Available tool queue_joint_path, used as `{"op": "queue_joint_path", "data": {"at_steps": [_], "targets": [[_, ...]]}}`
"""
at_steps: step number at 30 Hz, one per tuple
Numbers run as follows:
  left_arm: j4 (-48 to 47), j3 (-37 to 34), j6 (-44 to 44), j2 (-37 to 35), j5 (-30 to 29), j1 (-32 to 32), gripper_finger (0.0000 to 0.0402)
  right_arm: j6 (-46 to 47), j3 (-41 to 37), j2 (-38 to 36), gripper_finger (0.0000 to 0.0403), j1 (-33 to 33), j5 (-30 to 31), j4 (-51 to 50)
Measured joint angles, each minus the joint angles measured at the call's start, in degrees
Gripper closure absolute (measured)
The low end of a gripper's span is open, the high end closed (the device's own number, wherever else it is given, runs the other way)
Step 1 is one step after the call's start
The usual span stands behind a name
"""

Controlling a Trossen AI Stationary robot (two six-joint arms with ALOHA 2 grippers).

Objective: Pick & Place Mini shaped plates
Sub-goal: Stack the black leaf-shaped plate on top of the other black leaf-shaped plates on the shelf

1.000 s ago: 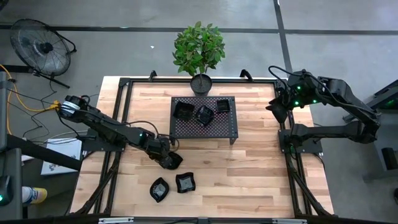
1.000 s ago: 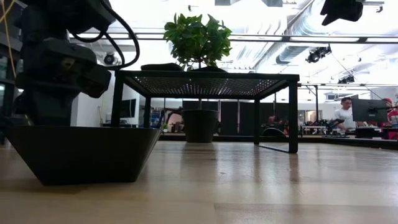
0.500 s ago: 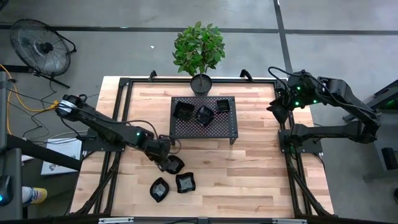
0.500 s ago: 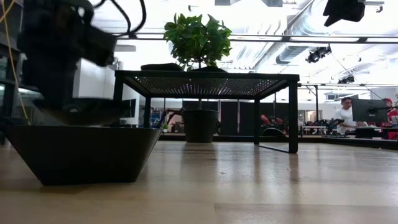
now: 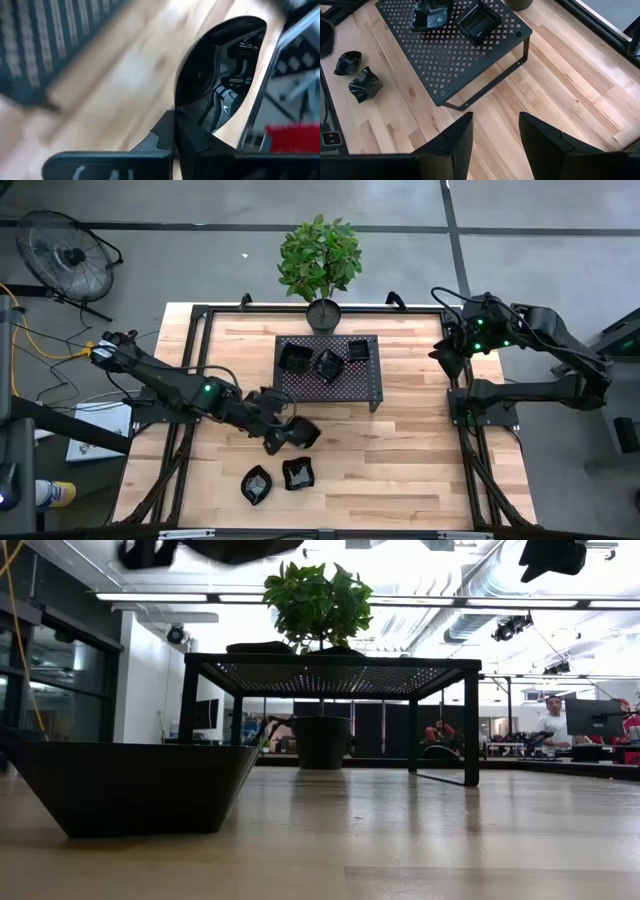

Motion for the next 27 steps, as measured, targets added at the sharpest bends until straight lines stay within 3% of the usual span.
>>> {"op": "queue_joint_path", "data": {"at_steps": [3, 7, 15, 22, 27], "targets": [[-0.43, 4.17, 4.62, 0.15, -5.78, 0.82, 0.0401, -0.22, 0.0, 0.0, 0.0249, 0.02, 0.04, 0.02], [-0.94, 8.24, 10.75, 0.16, -8.47, 3.51, 0.0402, -0.22, 0.0, 0.0, 0.0249, 0.0, 0.08, 0.04], [-0.86, 11.77, 20.66, 0.2, -2.77, 13.53, 0.0401, 0.11, 0.0, 0.0, 0.0249, 0.02, 0.01, 0.04], [0.54, 11.83, 11.39, 1.76, -9.22, 17.81, 0.0401, 0.72, 0.0, 0.0, 0.0249, 0.02, -0.01, 0.04], [8.88, 11.83, 1.18, 4.34, -9.73, 19.44, 0.0401, 1.51, 0.0, 0.0, 0.0249, 0.01, 0.01, 0.04]]}}
